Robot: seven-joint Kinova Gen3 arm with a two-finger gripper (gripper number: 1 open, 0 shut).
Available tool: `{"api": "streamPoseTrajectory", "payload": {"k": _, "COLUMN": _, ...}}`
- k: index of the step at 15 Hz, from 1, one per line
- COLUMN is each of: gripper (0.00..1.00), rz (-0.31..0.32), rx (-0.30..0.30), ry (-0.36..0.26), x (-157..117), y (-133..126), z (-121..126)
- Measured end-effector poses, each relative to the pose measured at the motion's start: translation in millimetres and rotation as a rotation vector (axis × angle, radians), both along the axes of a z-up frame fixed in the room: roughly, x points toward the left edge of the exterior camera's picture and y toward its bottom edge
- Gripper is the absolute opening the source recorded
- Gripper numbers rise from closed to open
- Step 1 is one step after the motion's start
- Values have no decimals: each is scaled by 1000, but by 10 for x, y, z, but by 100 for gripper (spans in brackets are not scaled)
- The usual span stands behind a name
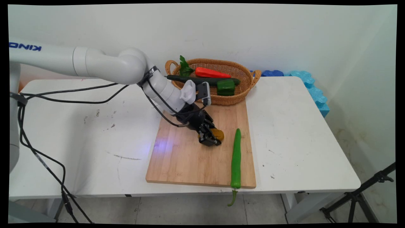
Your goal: Place the picked object in the vegetable basket
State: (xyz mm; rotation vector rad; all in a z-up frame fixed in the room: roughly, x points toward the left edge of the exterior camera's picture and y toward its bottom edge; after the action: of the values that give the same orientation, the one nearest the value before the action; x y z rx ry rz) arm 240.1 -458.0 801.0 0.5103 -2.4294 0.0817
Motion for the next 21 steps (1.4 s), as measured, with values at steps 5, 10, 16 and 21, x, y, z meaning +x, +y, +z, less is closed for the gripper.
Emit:
{"api": "streamPoseTrajectory", "payload": {"k": 5, "gripper": 0, "rz": -12, "rx": -9, "ry": -5, "x": -24, "y": 3, "z": 0}}
{"api": "streamPoseTrajectory", "payload": {"k": 10, "gripper": 0, "rz": -20, "rx": -47, "ry": 1, "x": -41, "y": -59, "z": 180}}
{"api": "streamPoseTrajectory", "payload": {"k": 16, "gripper": 0, "rz": 23, "rx": -116, "ry": 8, "x": 8, "y": -283, "z": 554}}
{"api": "streamPoseTrajectory", "payload": {"k": 21, "gripper": 0, "rz": 75, "rx": -176, "ry": 6, "x": 115, "y": -546, "z": 842}}
